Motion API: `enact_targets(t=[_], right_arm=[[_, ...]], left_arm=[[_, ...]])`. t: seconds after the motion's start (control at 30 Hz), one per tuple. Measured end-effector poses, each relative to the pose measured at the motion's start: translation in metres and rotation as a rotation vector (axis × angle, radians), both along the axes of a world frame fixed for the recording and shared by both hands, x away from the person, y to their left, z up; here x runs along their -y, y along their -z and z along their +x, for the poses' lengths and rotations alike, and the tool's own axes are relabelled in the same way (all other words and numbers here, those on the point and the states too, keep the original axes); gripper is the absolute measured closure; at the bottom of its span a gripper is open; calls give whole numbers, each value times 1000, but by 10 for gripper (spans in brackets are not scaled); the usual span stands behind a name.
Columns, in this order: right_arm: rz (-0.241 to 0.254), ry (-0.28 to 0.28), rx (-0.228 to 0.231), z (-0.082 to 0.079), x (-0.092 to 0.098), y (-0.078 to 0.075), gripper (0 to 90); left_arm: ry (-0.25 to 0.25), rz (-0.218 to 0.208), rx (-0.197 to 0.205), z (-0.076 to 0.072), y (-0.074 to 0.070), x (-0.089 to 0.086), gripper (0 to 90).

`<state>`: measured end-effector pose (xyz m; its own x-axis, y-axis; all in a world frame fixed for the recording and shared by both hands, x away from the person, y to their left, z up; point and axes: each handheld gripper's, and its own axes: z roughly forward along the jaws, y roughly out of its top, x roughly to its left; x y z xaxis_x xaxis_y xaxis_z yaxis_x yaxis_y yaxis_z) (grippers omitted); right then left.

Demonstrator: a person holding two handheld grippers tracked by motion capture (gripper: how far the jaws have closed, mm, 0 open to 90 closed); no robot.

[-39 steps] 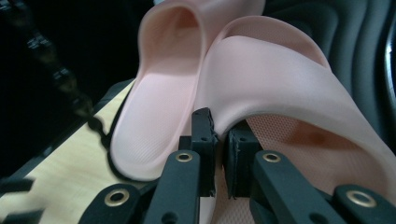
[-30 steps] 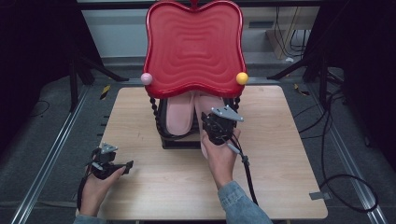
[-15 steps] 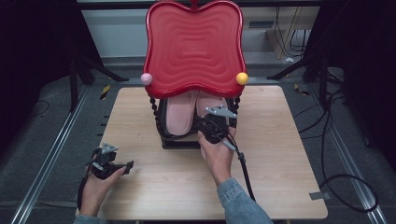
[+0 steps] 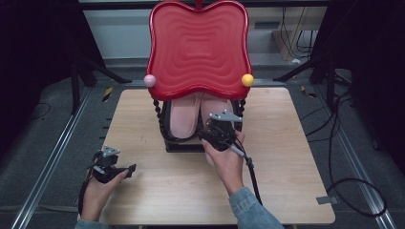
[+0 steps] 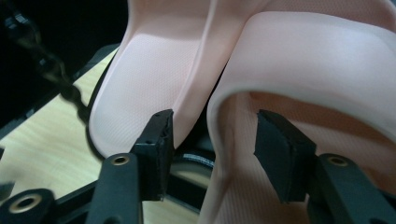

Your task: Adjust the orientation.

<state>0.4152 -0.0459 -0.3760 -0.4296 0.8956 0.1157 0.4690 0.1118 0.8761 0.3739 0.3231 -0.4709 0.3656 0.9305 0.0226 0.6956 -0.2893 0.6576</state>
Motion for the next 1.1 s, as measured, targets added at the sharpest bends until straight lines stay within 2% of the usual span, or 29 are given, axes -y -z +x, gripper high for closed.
enact_targets(t=[0.1, 0.17, 0.23, 0.27, 0.3, 0.4, 0.43, 0.47, 0.5, 0.63, 0.83, 1.1], right_arm=[[-23, -35, 8, -12, 6, -3, 470], [-37, -74, -1, -21, 11, -4, 481], [-39, -130, -19, -28, 16, -2, 534], [-39, -130, -19, -28, 16, -2, 534], [-53, -178, -45, -36, 21, 1, 639], [-66, -228, -74, -44, 26, 5, 745], [-66, -228, -74, -44, 26, 5, 745], [-86, -259, -89, -50, 29, 8, 801], [-99, -272, -95, -53, 30, 9, 817], [-129, -308, -122, -63, 35, 14, 868], [-165, -352, -158, -77, 41, 23, 881], [-182, -351, -202, -78, 51, 39, 885]], left_arm=[[1, 2, -2, 0, 0, 0, 185], [1, 2, 0, 0, -1, 0, 185], [2, 4, 0, 0, -1, 0, 185], [2, 4, 0, 0, -1, 0, 185], [0, 2, 0, 0, 0, 0, 185], [2, 6, -2, -1, 0, 0, 185], [2, 6, -2, -1, 0, 0, 185], [0, 4, -1, -1, 0, 0, 185], [0, 5, -1, -1, -1, 0, 185], [1, 6, -2, -1, -1, 0, 185], [1, 6, -5, -1, 0, 0, 186], [0, 5, -4, -1, 0, 0, 185]])
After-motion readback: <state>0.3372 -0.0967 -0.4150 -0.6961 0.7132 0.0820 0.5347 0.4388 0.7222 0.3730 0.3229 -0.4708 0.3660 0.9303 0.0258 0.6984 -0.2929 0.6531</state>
